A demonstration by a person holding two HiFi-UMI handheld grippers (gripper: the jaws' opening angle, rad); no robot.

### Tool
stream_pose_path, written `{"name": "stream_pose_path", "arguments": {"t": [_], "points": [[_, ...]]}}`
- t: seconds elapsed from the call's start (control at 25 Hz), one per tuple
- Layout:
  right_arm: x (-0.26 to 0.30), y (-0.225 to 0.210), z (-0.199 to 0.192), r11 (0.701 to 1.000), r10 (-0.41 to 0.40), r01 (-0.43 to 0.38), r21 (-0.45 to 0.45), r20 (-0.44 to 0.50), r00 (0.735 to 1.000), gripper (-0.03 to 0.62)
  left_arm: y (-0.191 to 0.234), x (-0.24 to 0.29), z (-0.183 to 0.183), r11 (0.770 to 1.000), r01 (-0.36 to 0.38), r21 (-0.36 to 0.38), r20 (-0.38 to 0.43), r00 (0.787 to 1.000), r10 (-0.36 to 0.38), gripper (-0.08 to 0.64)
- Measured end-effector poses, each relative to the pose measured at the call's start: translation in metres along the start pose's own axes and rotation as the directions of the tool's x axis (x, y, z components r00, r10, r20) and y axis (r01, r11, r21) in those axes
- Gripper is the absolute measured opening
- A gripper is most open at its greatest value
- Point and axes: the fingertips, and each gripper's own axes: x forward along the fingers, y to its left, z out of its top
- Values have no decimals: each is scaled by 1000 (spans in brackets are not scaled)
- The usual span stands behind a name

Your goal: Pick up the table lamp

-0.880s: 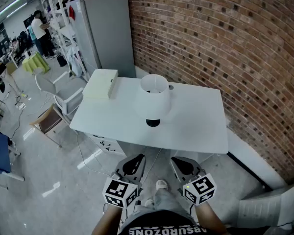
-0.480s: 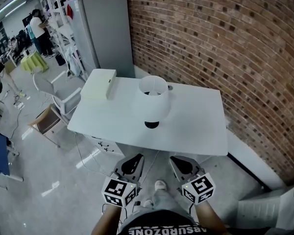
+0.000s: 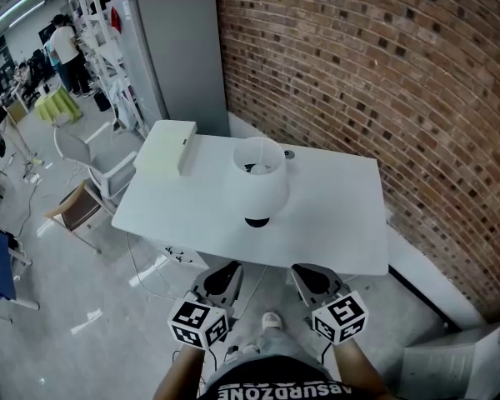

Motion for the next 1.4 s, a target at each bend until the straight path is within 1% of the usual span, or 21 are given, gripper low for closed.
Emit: {"name": "stream_pose_path", "arguments": {"t": [0.16,0.32,0.4,0.48,0.56,0.72,0.84,1.08,1.24,1.4], "points": [[11,-13,4,1000,13,-13,18,6,1000,2,9,13,6,1000,3,-18,7,1000,-3,18],[21,-26,8,999,23,-23,40,0,1000,65,20,24,13,999,4,-46,14,1000,-3,32],[26,-33,9,998,34,-34,45,-3,999,85,25,31,15,999,-1,-53,13,1000,2,58],[31,-40,10,998,42,-42,56,-2,999,97,29,39,15,998,-5,-56,5,1000,5,109],[36,-47,9,996,51,-51,73,1,999,108,32,47,15,998,-8,-58,-5,1000,7,143],[46,-58,7,990,88,-87,110,2,996,138,37,61,14,999,-16,-47,-23,1000,15,182],[54,-67,3,985,113,-112,133,-4,994,172,41,70,14,999,-36,-40,-26,999,35,190],[69,-83,-3,972,155,-150,183,-18,988,226,51,88,6,995,-80,-53,-42,996,78,192],[80,-94,-8,967,178,-169,190,-32,983,242,60,99,-1,992,-110,-57,-58,993,107,201],[91,-102,-13,965,182,-169,200,-46,982,252,74,105,-9,988,-132,-78,-81,989,126,210]]}}
